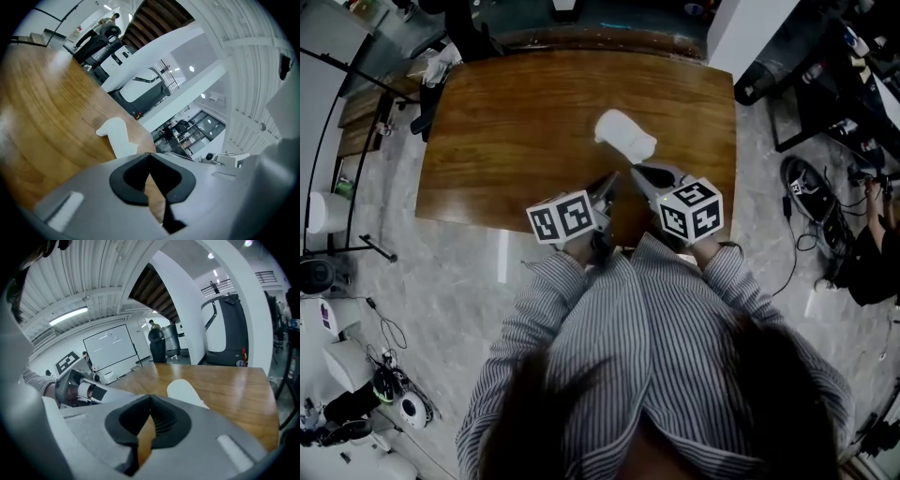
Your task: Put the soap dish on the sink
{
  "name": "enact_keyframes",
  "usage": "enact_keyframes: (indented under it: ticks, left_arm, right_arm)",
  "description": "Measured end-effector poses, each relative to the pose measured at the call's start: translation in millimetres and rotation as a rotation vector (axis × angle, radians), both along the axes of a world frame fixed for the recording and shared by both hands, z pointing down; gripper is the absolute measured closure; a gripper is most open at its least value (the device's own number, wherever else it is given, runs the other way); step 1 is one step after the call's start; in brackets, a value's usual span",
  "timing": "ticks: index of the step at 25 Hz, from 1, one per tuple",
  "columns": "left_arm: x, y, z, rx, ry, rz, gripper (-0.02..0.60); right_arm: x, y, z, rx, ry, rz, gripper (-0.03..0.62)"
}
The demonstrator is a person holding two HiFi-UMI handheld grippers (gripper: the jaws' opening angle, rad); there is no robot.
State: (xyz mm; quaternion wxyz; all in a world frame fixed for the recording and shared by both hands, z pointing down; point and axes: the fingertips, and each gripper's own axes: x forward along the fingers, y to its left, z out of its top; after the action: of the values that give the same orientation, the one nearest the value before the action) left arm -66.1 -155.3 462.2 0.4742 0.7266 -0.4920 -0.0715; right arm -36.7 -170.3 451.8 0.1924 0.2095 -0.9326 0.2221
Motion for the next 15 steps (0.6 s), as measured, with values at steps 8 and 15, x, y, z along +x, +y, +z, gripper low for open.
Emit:
enact_keyframes:
  ticks: [8, 15]
  left_arm:
    - [-6.6, 9.8, 7.0, -0.026, 0.024, -0.022, 0.588]
    - [3.1, 8.9, 8.9, -0.035, 0.017, 0.016, 0.588]
  right_arm:
    - [7.0, 17.0, 9.4, -0.09, -0.007, -0.019, 0.592]
    - [16.3, 9.0, 12.8, -0.1, 0.002, 0.026, 0.592]
